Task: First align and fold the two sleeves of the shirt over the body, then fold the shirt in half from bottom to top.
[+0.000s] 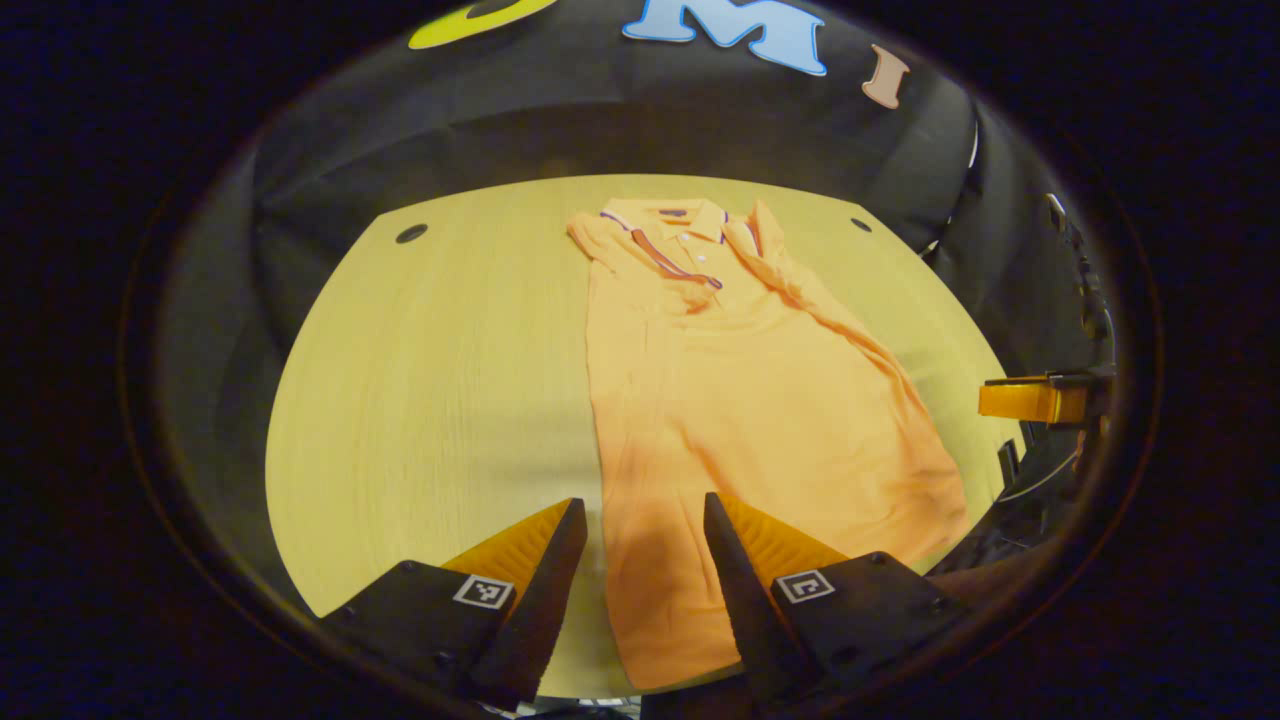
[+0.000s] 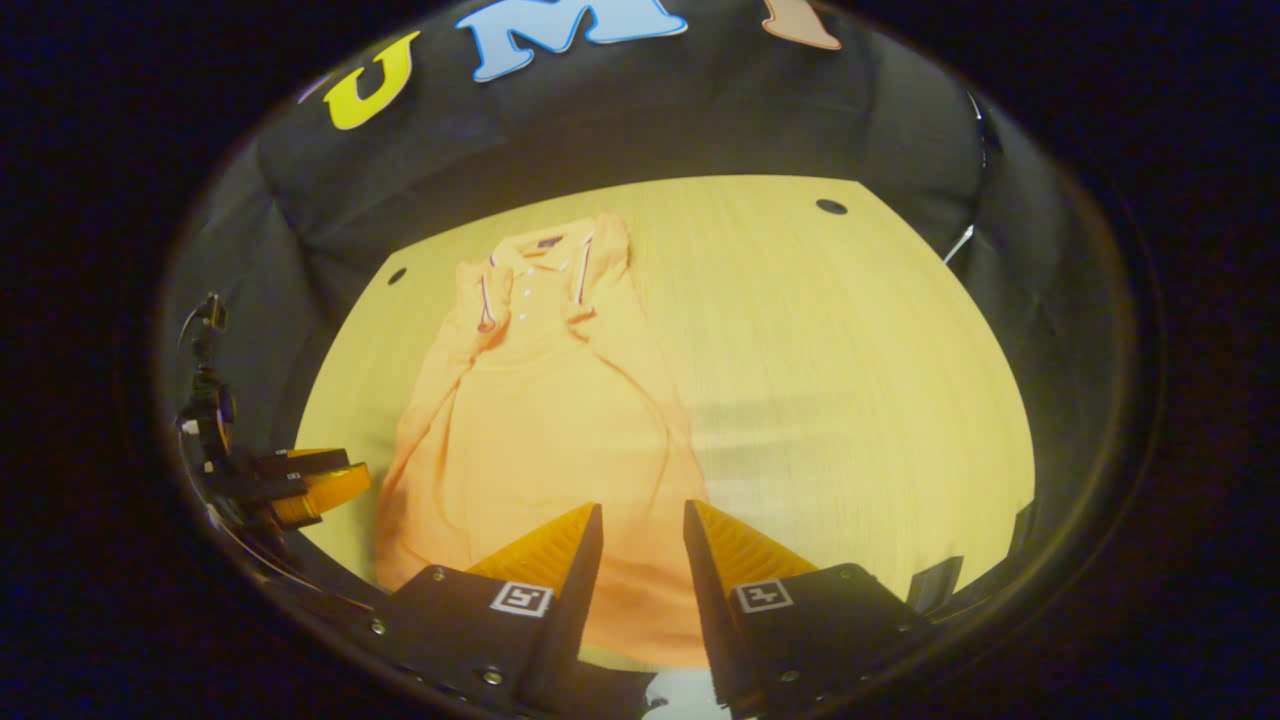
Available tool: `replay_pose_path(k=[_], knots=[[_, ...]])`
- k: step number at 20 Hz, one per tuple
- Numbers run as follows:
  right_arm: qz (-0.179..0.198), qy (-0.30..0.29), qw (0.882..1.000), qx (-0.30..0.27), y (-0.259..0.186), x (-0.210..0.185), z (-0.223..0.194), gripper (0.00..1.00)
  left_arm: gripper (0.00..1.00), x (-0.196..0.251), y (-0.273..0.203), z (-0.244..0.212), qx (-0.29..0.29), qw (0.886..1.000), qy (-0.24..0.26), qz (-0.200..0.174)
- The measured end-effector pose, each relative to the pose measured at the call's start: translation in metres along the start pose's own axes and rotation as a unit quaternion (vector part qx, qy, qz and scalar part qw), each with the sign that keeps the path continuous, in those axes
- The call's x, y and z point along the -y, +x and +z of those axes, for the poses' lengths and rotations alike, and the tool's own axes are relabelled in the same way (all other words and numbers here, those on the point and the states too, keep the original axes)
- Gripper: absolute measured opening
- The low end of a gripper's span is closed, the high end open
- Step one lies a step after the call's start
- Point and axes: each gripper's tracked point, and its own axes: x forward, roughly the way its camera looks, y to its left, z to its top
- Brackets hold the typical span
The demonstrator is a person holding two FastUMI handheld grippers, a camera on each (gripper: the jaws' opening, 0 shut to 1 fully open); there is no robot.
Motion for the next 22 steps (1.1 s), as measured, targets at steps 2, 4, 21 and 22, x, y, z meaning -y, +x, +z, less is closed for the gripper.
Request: replay_pose_path(k=[2, 4, 21, 22], knots=[[-0.003, -0.011, 0.999, -0.038, 0.006, 0.000, -0.026, 0.60, 0.83, 0.002, 0.000, -0.022, -0.024, 1.000, -0.004, -0.001], [0.002, -0.017, 0.997, -0.081, 0.010, -0.003, -0.052, 0.65, 0.83, 0.002, -0.002, -0.041, -0.048, 0.999, -0.001, 0.001], [-0.076, -0.060, 0.971, -0.217, 0.037, 0.004, -0.119, 0.93, 0.79, 0.000, 0.015, -0.105, -0.179, 0.981, 0.064, 0.025], [-0.076, -0.059, 0.970, -0.224, 0.037, 0.004, -0.119, 0.94, 0.79, 0.000, 0.016, -0.104, -0.181, 0.981, 0.064, 0.026]])
